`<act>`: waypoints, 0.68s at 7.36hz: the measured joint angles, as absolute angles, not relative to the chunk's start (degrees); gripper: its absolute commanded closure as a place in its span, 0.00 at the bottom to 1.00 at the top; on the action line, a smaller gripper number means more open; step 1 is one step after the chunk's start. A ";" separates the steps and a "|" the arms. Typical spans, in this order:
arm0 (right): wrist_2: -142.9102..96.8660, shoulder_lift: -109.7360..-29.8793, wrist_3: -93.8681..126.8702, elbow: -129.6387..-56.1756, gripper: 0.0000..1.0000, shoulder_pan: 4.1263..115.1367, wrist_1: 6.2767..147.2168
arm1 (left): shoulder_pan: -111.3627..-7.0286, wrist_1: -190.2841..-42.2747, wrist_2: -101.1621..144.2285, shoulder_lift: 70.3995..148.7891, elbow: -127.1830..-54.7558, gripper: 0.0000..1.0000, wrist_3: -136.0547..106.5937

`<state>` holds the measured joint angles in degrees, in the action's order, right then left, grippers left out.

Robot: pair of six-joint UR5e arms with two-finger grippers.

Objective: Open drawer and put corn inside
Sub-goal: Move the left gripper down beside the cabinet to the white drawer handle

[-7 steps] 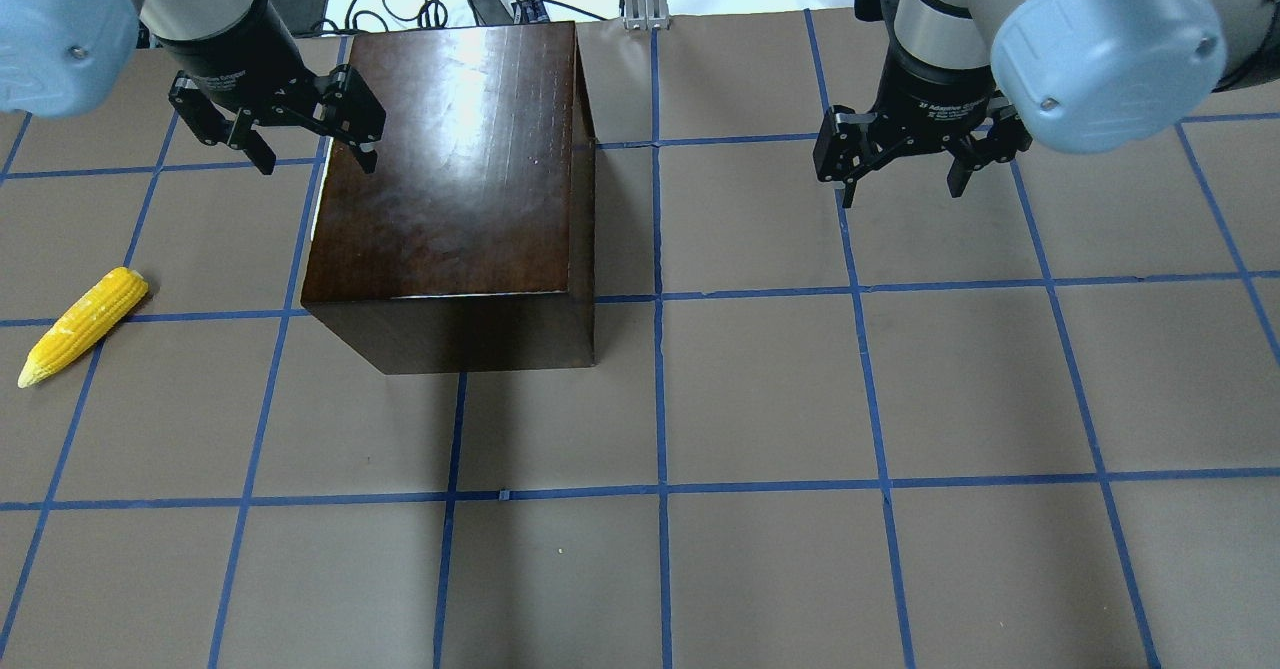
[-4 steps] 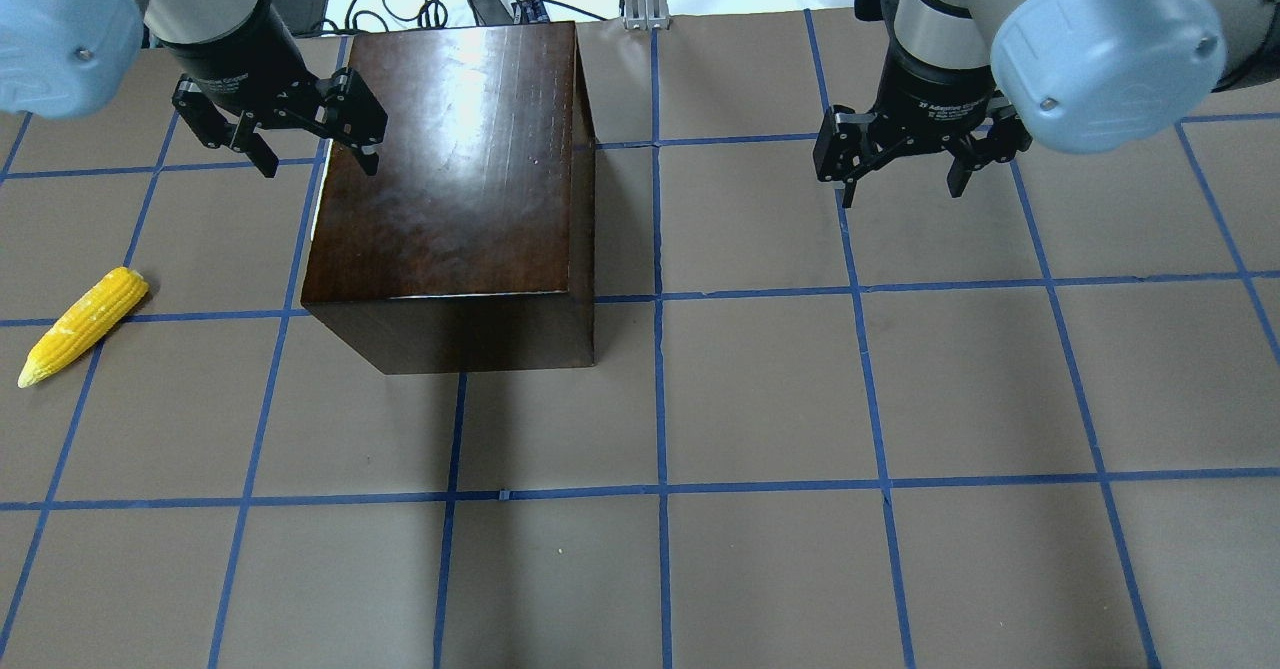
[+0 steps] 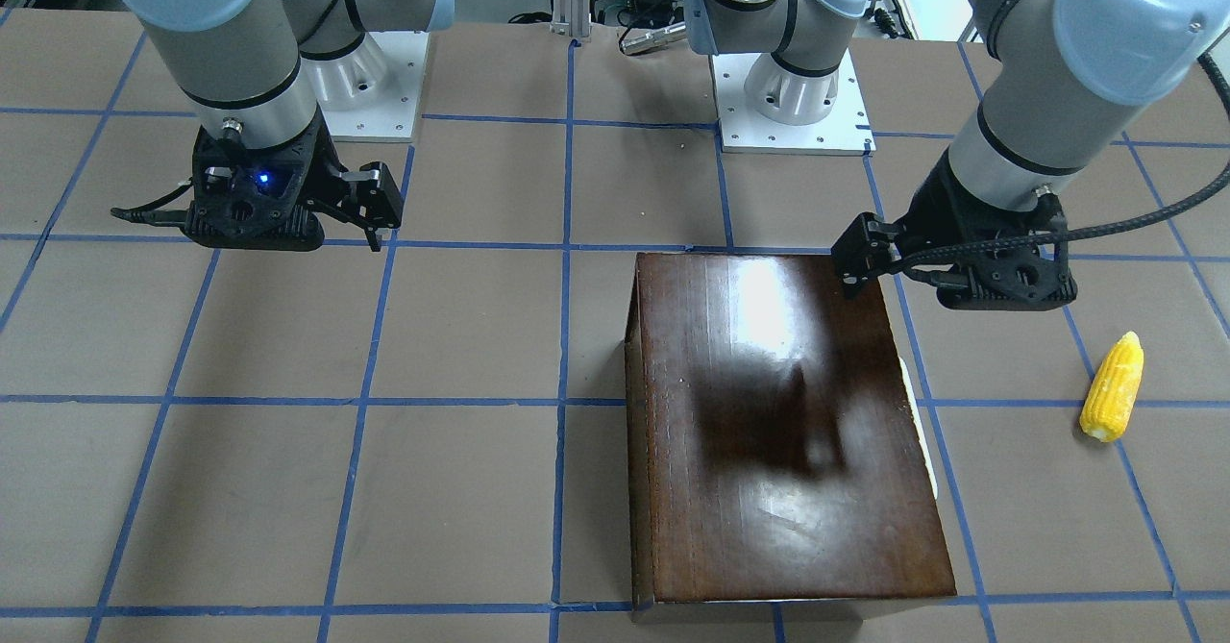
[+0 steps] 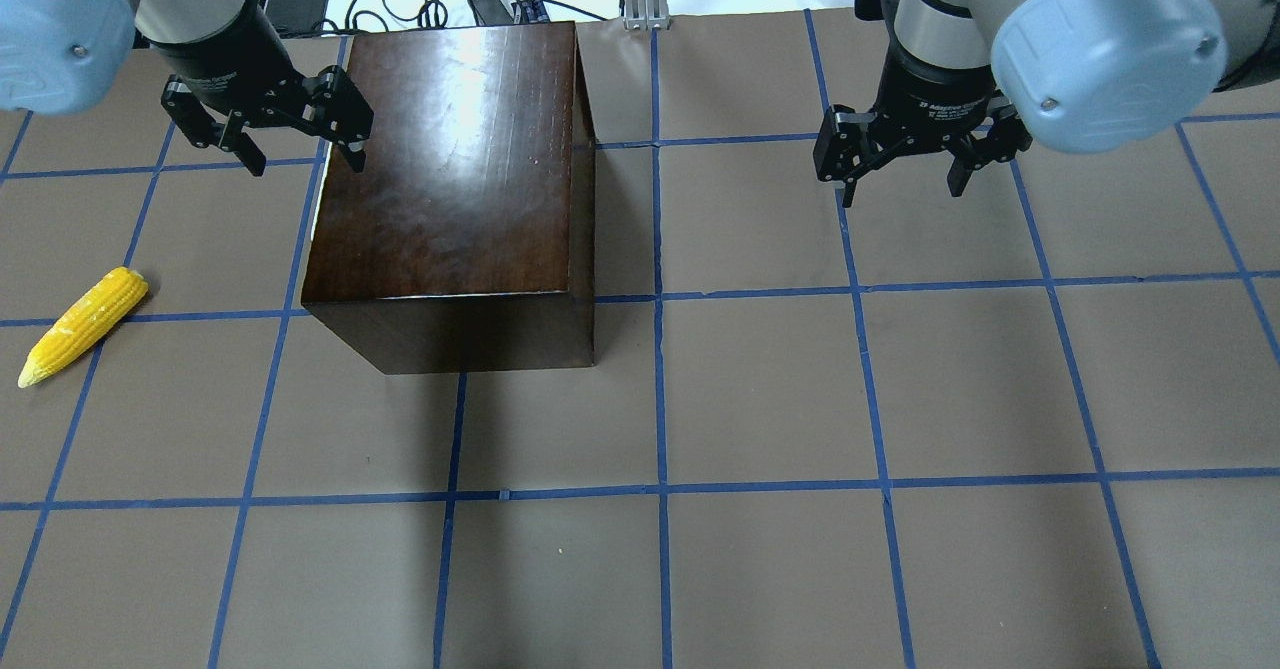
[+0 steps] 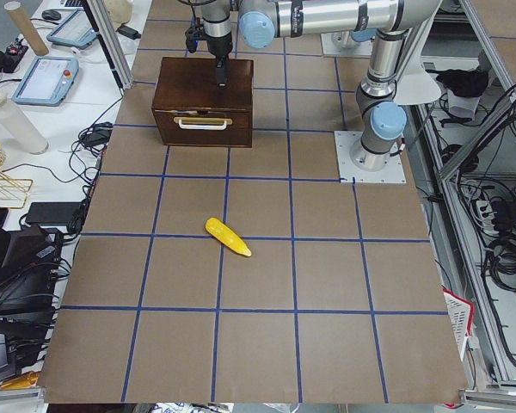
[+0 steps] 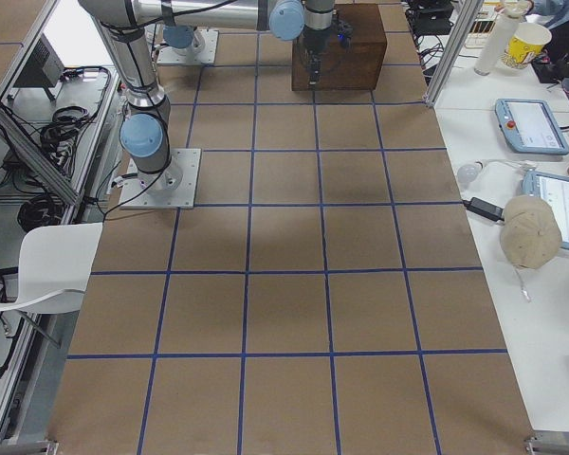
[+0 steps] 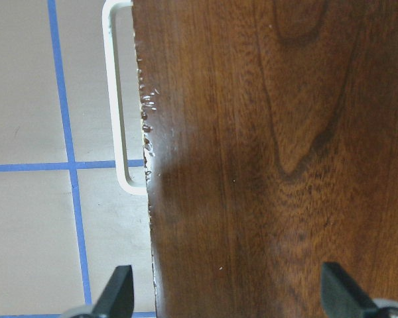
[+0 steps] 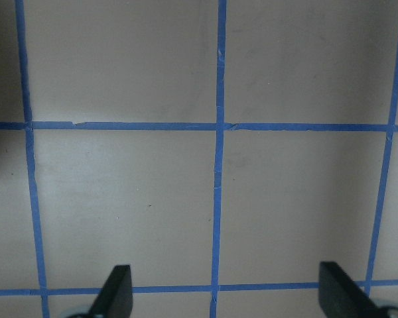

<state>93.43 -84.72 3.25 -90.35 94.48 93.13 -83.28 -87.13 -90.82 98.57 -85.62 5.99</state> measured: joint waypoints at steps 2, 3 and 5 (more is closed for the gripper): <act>93.43 -84.73 3.25 -90.35 0.00 94.48 93.14 | -81.63 -86.60 -90.81 98.70 -85.59 0.00 6.05; 93.43 -84.71 3.25 -90.35 0.00 94.48 93.14 | -80.59 -86.39 -90.85 98.60 -85.60 0.00 6.40; 93.45 -84.71 3.25 -90.35 0.00 94.48 93.14 | -76.75 -86.09 -90.79 98.82 -85.48 0.00 11.58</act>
<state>93.45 -84.71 3.25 -90.35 94.48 93.14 -76.75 -86.09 -90.79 98.82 -85.48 11.58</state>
